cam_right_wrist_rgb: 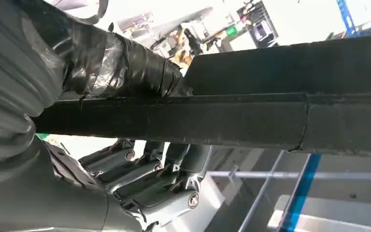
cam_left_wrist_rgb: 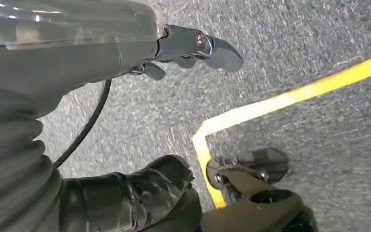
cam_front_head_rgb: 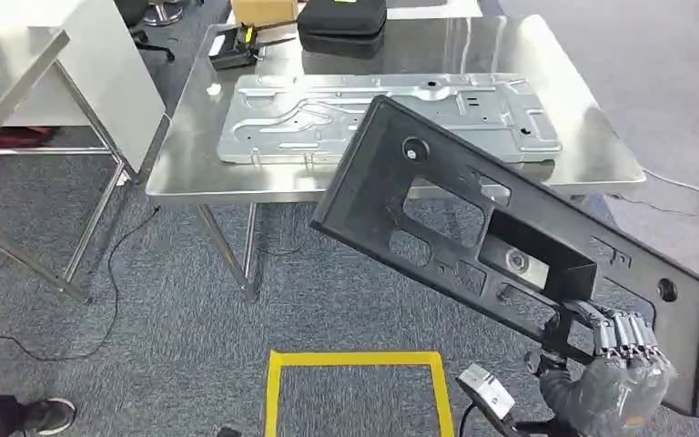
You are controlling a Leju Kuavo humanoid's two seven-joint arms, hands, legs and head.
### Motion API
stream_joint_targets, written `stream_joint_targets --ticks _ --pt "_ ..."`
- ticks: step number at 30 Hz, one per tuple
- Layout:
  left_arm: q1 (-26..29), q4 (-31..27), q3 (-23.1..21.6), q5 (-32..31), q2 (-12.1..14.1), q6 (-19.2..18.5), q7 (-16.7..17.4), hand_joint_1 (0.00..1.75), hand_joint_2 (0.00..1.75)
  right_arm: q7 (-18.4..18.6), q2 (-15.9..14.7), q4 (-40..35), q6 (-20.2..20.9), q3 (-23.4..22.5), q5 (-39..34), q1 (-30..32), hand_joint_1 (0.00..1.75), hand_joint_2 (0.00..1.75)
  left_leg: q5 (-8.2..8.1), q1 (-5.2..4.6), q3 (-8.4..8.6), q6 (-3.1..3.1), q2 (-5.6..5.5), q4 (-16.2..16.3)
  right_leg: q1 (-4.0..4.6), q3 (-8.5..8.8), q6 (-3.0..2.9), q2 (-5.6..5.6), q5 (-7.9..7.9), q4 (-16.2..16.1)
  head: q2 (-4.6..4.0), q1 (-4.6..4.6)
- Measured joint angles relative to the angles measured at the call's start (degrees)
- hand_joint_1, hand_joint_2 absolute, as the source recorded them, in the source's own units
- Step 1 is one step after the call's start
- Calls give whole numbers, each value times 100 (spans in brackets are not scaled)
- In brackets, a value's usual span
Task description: Take the parts from the cabinet and place them on the table.
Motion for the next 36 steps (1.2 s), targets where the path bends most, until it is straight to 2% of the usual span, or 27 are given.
stream_joint_targets --ticks 1,2,3,4,7,8,9,11,12,13,14,17,18,19,20,22,23,24,25,27,28,29,30,32,33,34,36 --pt "13 0 -4 -2 2 2 7 0 175 0 -4 4 0 4 2 -13 175 175 -6 -6 8 21 -5 -18 -6 21 32 -7 -4 -30 0 -2" --pt "15 2 -4 -9 0 0 7 0 175 0 -7 2 0 13 0 -33 175 175 22 62 78 56 -12 -124 38 63 82 -26 -37 -42 0 -5" --pt "23 2 -7 -11 0 -2 7 0 175 0 -22 7 0 18 2 -41 175 175 37 67 144 66 -9 -187 9 64 105 -30 -65 64 0 4" --pt "17 0 -9 -11 0 -9 7 0 175 0 -30 9 0 20 2 -70 175 175 19 78 184 103 1 -212 2 -71 131 -28 -193 324 0 20" --pt "5 2 -15 -17 0 -18 7 0 175 0 -55 52 0 22 15 -120 175 175 -68 77 257 132 3 -212 -45 -857 198 -30 -629 1578 0 17" --pt "9 2 -15 -17 0 -20 9 0 175 2 -57 70 0 22 17 -122 175 175 -102 79 296 127 0 -207 -56 -1019 215 -32 -572 1739 0 15" --pt "15 2 -15 -17 0 -20 9 0 175 7 -59 85 0 22 15 -127 175 175 -143 83 353 117 -6 -206 -76 -1023 230 -33 -360 1602 0 17" --pt "18 2 -15 -17 0 -22 11 0 175 13 -61 100 0 22 15 -145 175 175 -243 94 479 79 -14 -189 -113 -770 250 -36 217 874 0 15" --pt "19 2 -15 -17 0 -24 11 0 175 13 -63 101 0 24 17 -154 175 175 -314 101 546 42 -17 -169 -128 -580 259 -44 532 381 0 15" --pt "30 2 -15 -17 0 -24 13 0 175 13 -68 116 0 24 17 -179 175 175 -375 79 548 -10 -18 -161 -107 -502 239 -55 437 286 0 24" --pt "7 2 -15 -17 0 -24 15 0 175 13 -68 120 2 31 20 -222 175 175 -427 62 536 -57 -18 -111 -77 -429 159 -43 360 120 0 15" --pt "-17 2 -15 -17 0 -22 4 0 175 26 -72 146 0 48 20 -234 175 175 -439 69 584 -135 3 -186 -55 -444 39 -17 327 147 0 11" --pt "-24 0 -15 -17 0 -18 7 0 175 26 -72 146 0 55 20 -238 175 175 -507 93 618 -171 4 -152 -92 -363 -9 -16 325 86 0 0" --pt "-31 0 -15 -15 0 -13 2 0 175 26 -72 146 0 65 22 -253 175 175 -578 92 526 -191 3 85 -87 -300 -59 -22 292 56 0 9" --pt "-38 0 -15 -15 0 -15 2 0 175 26 -72 149 0 72 22 -262 175 175 -722 92 294 -200 3 482 -81 -266 -96 -41 267 44 0 -5" --pt "-36 0 -15 -15 0 -13 2 0 175 26 -74 162 0 74 22 -275 175 175 -1001 93 -318 -216 4 1417 -52 -199 -134 -44 195 44 0 -2" --pt "-22 0 -15 -15 0 -15 4 0 175 28 -76 177 0 74 22 -275 175 175 -1007 93 -511 -212 4 1651 -41 -165 -142 -40 160 44 0 2" --pt "6 0 -15 -15 0 -15 7 0 175 33 -79 199 0 74 22 -275 175 175 -814 92 -654 -194 4 1672 -24 -93 -147 -18 107 44 0 0" --pt "9 0 -15 -11 0 -13 9 0 175 35 -77 205 0 74 22 -276 175 175 -525 87 -615 -169 3 1397 -10 -23 -143 -1 59 44 0 0" --pt "8 0 -15 -13 0 -15 7 0 175 44 -79 212 2 74 28 -282 175 175 145 51 -319 -67 -8 471 16 129 -139 7 -40 36 0 -2" --pt "9 0 -15 -13 13 -24 7 0 175 63 -79 221 0 77 46 -300 175 175 163 33 -175 13 -8 211 5 154 -127 5 -91 13 0 13" --pt "0 2 -15 -15 13 -26 2 0 175 96 -87 236 0 79 61 -339 175 175 108 0 -113 31 1 48 41 167 -66 26 -137 24 0 0" --pt "-33 0 -17 -22 13 -35 4 0 175 139 -100 245 0 94 81 -352 175 175 56 -16 -78 33 14 47 5 185 -25 14 -140 -16 0 -2" --pt "-14 0 -17 -33 13 -42 4 0 175 168 -116 262 0 111 116 -376 175 175 10 -19 -11 102 -8 -91 5 302 28 -5 -65 42 0 4" --pt "-12 2 -20 -35 4 -44 6 0 175 192 -122 264 0 131 127 -400 175 175 31 33 139 123 -18 -176 5 266 41 -17 -113 109 0 -13" --pt "-11 2 -20 -42 4 -46 7 0 175 199 -131 269 0 153 131 -415 175 175 16 31 218 152 -14 -207 -10 243 67 -20 -147 266 0 11" --pt "-26 2 -20 -42 2 -50 7 0 175 210 -149 275 0 175 129 -475 175 175 -28 39 259 189 -14 -220 -27 -177 115 -19 -419 929 0 6"
